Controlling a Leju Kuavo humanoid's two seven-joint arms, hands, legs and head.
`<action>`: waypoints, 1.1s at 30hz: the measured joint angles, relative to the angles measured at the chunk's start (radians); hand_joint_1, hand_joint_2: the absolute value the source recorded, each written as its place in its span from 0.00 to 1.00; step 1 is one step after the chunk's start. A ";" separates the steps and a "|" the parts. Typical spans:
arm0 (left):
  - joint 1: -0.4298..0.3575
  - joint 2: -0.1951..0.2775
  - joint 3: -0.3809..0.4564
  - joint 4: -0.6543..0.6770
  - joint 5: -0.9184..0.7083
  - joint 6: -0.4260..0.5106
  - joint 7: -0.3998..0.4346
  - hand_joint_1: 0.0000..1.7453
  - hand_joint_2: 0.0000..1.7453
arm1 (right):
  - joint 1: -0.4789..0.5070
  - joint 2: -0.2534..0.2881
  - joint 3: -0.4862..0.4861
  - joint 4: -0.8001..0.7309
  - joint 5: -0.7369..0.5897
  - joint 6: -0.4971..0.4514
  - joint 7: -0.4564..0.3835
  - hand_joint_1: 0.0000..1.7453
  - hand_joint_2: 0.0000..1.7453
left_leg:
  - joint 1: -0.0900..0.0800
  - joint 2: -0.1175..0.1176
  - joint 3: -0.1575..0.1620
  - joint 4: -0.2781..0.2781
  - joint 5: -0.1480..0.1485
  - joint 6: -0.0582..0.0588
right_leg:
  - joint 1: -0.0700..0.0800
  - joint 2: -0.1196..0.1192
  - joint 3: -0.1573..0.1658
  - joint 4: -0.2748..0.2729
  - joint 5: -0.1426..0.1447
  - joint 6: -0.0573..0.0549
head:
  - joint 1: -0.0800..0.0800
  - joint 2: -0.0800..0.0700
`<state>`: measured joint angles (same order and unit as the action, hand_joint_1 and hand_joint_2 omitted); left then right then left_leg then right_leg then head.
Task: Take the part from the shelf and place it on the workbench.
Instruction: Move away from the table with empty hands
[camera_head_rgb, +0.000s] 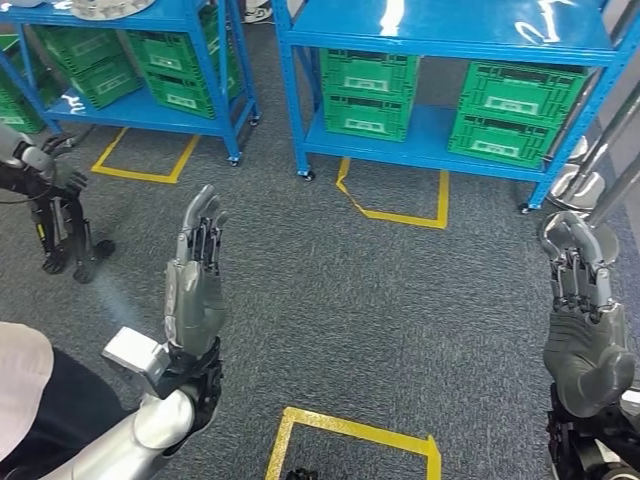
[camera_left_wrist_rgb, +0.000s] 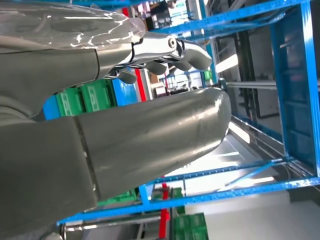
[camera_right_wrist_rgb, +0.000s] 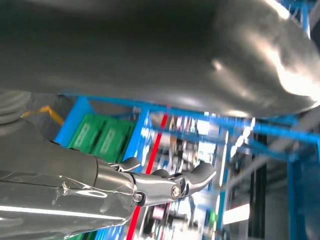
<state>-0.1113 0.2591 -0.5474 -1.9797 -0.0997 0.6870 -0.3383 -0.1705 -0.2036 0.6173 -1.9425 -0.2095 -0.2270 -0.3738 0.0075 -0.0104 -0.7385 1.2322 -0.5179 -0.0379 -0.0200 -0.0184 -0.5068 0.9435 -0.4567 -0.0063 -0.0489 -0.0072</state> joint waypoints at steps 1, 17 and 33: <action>0.000 0.000 0.000 0.000 0.001 0.001 0.000 0.00 0.00 | 0.001 0.000 0.000 0.000 0.000 0.000 0.000 0.00 0.00 | 0.001 0.003 -0.011 0.018 0.003 -0.001 | 0.001 -0.015 0.000 0.000 -0.001 -0.001 | 0.000 0.000; -0.004 -0.002 0.000 0.001 0.014 0.007 -0.012 0.00 0.00 | 0.000 0.000 0.001 0.003 0.006 0.003 0.007 0.00 0.00 | -0.007 0.014 0.171 -0.309 0.128 0.061 | 0.005 0.015 -0.133 0.302 -0.137 0.041 | 0.011 0.000; -0.003 -0.003 0.000 0.001 0.017 0.007 -0.018 0.00 0.00 | -0.005 0.000 0.002 0.006 0.017 0.003 -0.001 0.00 0.00 | -0.007 -0.012 0.166 -0.300 0.127 0.040 | 0.012 0.027 -0.010 0.008 -0.003 0.020 | 0.008 0.000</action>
<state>-0.1140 0.2564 -0.5478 -1.9787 -0.0832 0.6939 -0.3558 -0.1751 -0.2037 0.6195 -1.9367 -0.1927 -0.2243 -0.3746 0.0000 -0.0227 -0.5728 0.9321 -0.3911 0.0023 -0.0081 0.0086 -0.5165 0.9520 -0.4594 0.0135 -0.0404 -0.0072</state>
